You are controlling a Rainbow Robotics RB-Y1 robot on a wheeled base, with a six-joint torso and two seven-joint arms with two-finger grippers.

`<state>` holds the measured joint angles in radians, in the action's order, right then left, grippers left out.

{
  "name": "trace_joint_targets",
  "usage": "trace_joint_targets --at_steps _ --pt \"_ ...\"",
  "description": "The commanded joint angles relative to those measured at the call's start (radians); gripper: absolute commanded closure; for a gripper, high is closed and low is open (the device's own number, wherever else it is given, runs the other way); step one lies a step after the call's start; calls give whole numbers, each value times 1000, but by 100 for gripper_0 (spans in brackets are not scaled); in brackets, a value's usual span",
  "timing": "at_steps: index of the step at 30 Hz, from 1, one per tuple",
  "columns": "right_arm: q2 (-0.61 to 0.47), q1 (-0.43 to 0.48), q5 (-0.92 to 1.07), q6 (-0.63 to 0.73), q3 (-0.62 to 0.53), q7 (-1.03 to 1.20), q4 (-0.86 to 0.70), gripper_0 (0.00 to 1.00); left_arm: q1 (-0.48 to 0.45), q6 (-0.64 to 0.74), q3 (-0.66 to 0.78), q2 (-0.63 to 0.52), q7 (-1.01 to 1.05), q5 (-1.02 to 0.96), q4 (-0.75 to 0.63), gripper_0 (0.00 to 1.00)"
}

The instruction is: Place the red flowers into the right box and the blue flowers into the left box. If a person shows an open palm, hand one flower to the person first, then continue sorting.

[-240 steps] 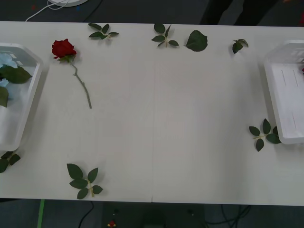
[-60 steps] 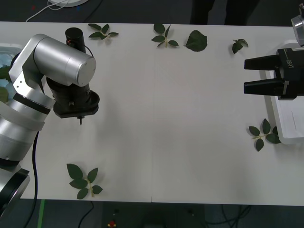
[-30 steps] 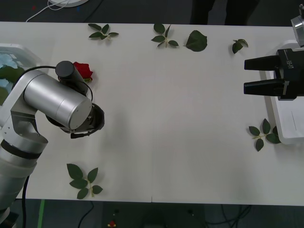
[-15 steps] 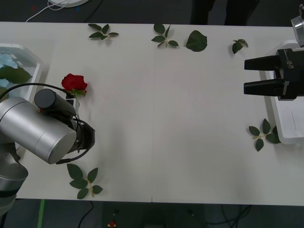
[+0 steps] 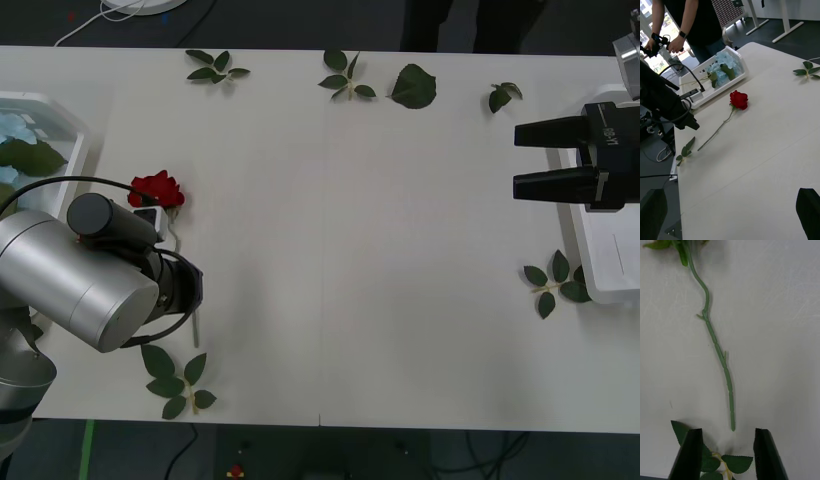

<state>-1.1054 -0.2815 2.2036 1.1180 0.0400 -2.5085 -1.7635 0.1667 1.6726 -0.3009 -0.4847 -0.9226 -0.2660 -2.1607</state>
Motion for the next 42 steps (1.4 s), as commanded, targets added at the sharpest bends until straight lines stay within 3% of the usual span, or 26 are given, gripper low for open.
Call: trace_joint_targets --at_steps 1,11,16,22,33,42 --pt "-22 12 13 3 -5 -30 -14 0 -12 -13 11 -34 -56 7 -42 0" --pt "-22 10 13 3 -5 -30 -14 0 50 10 52 -35 -55 -25 -39 0" --pt "-22 10 13 3 -5 -30 -14 0 194 91 137 -34 -53 -142 22 0" --pt "-22 12 13 3 -5 -30 -14 0 412 168 200 -34 -51 -253 266 0" --pt "-22 10 13 3 -3 -30 -14 0 448 -131 200 -3 -131 -173 667 0" --pt "-22 12 13 3 -5 -30 -11 0 445 -278 155 57 -139 -99 818 0"
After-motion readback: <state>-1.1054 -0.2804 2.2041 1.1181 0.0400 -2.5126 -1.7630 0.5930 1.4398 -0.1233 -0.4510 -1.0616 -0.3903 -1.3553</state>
